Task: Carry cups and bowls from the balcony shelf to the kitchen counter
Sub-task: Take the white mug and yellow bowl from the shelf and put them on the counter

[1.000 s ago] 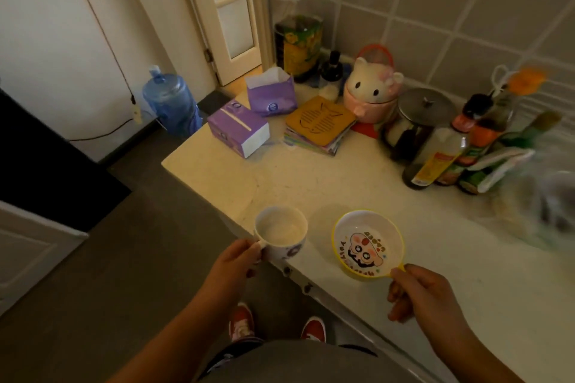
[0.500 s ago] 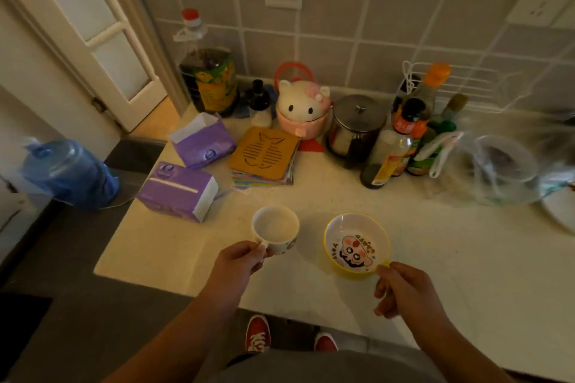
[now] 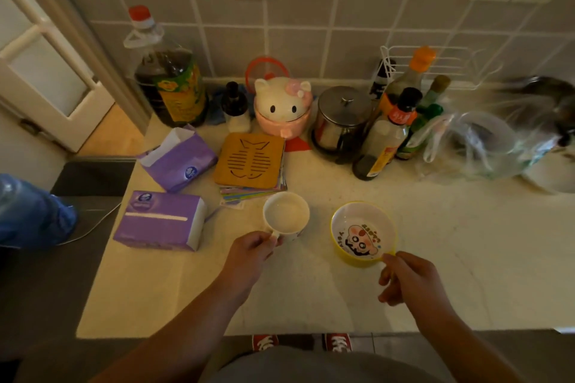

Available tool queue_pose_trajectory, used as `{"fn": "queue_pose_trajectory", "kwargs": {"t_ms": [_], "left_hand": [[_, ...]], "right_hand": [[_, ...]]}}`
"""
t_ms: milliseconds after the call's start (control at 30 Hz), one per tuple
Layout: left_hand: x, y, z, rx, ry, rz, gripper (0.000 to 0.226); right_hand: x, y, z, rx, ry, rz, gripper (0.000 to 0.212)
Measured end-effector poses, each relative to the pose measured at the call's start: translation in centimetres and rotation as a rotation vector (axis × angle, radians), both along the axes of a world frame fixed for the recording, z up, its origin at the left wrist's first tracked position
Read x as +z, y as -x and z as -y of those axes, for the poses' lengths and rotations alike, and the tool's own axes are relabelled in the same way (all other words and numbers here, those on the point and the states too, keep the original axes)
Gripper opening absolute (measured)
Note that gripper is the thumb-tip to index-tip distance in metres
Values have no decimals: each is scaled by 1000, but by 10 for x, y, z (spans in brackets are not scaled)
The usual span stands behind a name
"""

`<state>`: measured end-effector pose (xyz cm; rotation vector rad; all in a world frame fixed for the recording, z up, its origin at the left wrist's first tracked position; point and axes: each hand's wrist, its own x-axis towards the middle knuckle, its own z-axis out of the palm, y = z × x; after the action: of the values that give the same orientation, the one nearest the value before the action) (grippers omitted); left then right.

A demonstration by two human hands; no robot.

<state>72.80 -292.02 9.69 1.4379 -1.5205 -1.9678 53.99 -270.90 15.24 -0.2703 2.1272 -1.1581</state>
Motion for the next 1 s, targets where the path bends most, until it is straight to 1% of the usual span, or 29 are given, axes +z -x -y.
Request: {"fn": "queue_pose_trajectory", "kwargs": {"t_ms": [167,300,400,467,600,633,667,700,733,767,800,867,933,1000], "left_hand": [[-7,7,6,-65,66,88,15],[-8,16,8,-132,194,173,19],[-6,20,9,-194,347,224,25],[-4,23,8,-220,409,243,23],[-5,21,2,-207,492,274,21],[-6,18,1,-203,544,287,21],[-8,13,0,-207,632,315,25],[-11,9,-1,-221,744,368,37],[-14,3,-2,-251,846,442,54],[-17,-2,-3,-290,908,526,71],[-19,-7,-5,-333,921,611,86],[-23,-16,-9,-431,873,741,102],[-30,-24,-11,-495,841,793,106],[-31,-27,-12,-522,842,803,107]], "right_hand": [[-1,-1,3,-33,6,1,32],[-1,3,5,-56,5,9,31],[-2,7,8,-67,0,16,31],[-2,11,10,-69,1,17,32],[-4,18,16,-55,8,15,33],[-6,20,18,-54,13,18,33],[-8,22,20,-52,16,21,33],[-10,24,22,-50,17,24,32],[-12,26,24,-47,16,27,32],[-15,28,26,-45,16,31,32],[-18,31,28,-43,14,32,32],[-23,35,32,-36,10,26,34],[-28,39,35,-32,19,27,34],[-31,42,39,-29,38,40,34]]}}
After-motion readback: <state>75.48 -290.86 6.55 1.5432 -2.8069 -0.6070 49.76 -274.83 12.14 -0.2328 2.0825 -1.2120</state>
